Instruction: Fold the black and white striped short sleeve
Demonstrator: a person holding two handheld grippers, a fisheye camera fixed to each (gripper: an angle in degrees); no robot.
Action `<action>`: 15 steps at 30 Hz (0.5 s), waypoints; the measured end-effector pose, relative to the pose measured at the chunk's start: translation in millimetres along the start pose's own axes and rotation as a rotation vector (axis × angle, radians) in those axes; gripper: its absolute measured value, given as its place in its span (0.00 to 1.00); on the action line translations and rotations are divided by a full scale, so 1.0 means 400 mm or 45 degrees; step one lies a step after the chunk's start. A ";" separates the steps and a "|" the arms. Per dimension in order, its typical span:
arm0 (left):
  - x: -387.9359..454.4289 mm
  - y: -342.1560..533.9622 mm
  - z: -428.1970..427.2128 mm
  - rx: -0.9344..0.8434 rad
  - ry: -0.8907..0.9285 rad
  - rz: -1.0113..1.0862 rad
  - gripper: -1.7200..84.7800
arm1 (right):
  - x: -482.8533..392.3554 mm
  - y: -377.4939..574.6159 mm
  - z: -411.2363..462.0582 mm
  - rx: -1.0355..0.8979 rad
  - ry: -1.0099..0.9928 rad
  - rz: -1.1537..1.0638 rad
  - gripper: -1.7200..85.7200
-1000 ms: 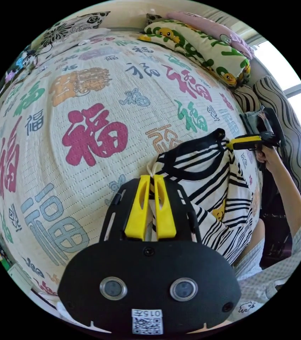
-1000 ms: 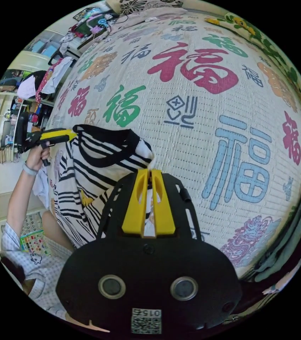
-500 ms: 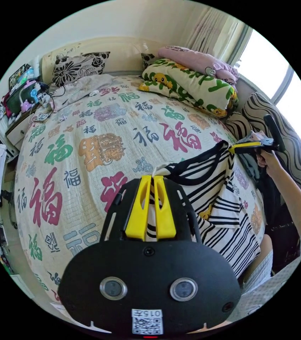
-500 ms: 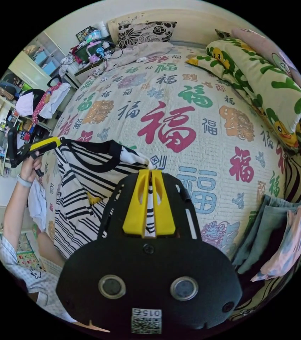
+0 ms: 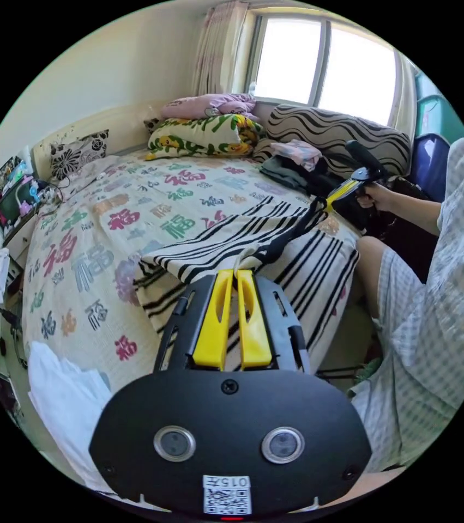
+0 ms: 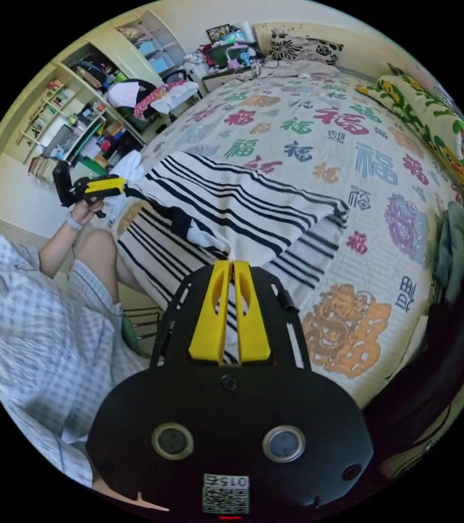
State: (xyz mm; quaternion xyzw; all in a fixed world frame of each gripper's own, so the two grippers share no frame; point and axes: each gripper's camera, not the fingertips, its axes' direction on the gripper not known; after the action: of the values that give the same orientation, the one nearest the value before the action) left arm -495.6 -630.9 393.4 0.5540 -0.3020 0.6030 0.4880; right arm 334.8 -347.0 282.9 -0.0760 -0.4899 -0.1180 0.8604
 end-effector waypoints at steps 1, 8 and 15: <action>0.023 0.025 0.002 -0.016 0.005 -0.020 0.02 | -0.019 0.024 0.022 -0.037 0.024 0.000 0.02; 0.212 0.151 0.035 -0.279 -0.092 -0.070 0.02 | -0.175 0.173 0.184 -0.259 0.289 -0.104 0.02; 0.275 0.151 0.084 -0.428 -0.212 -0.079 0.02 | -0.183 0.224 0.219 -0.265 0.351 -0.044 0.05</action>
State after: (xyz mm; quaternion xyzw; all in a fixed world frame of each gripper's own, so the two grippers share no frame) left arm -529.1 -653.9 517.1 0.5218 -0.4208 0.4807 0.5653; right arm 251.3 -230.0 263.0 -0.1396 -0.3535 -0.1922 0.9048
